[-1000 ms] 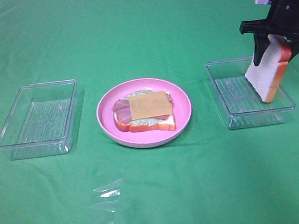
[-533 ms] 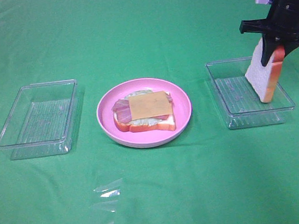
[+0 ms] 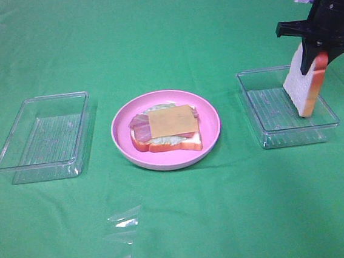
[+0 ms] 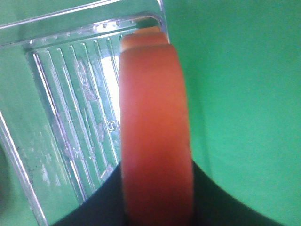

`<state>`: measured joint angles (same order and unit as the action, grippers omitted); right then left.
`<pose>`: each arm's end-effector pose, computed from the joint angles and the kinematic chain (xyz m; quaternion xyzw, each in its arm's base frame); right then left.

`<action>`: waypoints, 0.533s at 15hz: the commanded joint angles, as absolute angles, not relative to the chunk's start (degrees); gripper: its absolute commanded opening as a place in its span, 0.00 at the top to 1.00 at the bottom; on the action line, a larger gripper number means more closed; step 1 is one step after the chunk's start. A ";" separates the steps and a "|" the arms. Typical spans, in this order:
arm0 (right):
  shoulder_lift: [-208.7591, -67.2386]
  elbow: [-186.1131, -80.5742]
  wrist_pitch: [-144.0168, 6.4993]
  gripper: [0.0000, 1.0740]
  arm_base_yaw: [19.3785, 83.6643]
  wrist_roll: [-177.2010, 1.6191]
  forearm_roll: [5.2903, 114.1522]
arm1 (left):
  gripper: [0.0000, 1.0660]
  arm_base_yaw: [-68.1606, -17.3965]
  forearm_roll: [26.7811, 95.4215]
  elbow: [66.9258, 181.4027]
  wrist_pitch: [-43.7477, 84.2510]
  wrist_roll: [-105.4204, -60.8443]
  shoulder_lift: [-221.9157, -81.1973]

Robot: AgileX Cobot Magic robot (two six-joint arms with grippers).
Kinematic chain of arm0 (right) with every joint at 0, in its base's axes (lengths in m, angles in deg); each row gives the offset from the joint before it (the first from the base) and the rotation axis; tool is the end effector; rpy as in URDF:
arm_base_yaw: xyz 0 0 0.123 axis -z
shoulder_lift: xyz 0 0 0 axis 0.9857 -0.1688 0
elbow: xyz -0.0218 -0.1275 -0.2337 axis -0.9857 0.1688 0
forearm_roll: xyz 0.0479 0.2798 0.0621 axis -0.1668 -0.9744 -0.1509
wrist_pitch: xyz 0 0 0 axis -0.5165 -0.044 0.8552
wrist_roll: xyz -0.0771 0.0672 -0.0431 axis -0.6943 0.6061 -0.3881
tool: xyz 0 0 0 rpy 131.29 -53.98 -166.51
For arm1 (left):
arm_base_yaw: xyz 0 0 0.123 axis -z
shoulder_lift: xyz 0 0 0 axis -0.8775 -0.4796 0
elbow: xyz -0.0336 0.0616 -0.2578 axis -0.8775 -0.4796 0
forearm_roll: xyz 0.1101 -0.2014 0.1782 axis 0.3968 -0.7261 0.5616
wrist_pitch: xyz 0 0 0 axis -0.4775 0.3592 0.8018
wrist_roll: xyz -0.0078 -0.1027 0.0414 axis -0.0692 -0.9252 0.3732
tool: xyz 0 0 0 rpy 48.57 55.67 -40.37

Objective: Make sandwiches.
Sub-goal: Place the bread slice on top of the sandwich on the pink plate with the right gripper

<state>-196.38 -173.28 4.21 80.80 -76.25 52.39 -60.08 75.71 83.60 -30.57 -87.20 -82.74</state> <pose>0.4872 0.0092 0.1470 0.0848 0.9931 0.0653 0.0483 0.0611 -0.0013 0.2913 0.0073 0.8522 -0.0071 0.5231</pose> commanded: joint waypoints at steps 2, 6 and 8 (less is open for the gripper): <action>-192.43 -173.22 10.91 1.00 80.80 -75.73 51.13 | 0.06 -59.80 75.71 83.48 -30.34 -87.49 -81.77; -180.68 -168.75 10.91 1.00 80.74 -79.57 43.11 | 0.06 -59.80 75.71 83.48 -30.34 -87.49 -81.77; -176.96 -165.77 9.88 1.00 80.74 -81.80 40.30 | 0.06 -59.80 75.71 83.48 -30.34 -87.49 -81.77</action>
<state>-177.65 -166.35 4.15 80.74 -80.60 40.81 -60.08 75.71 83.60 -30.57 -87.20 -82.74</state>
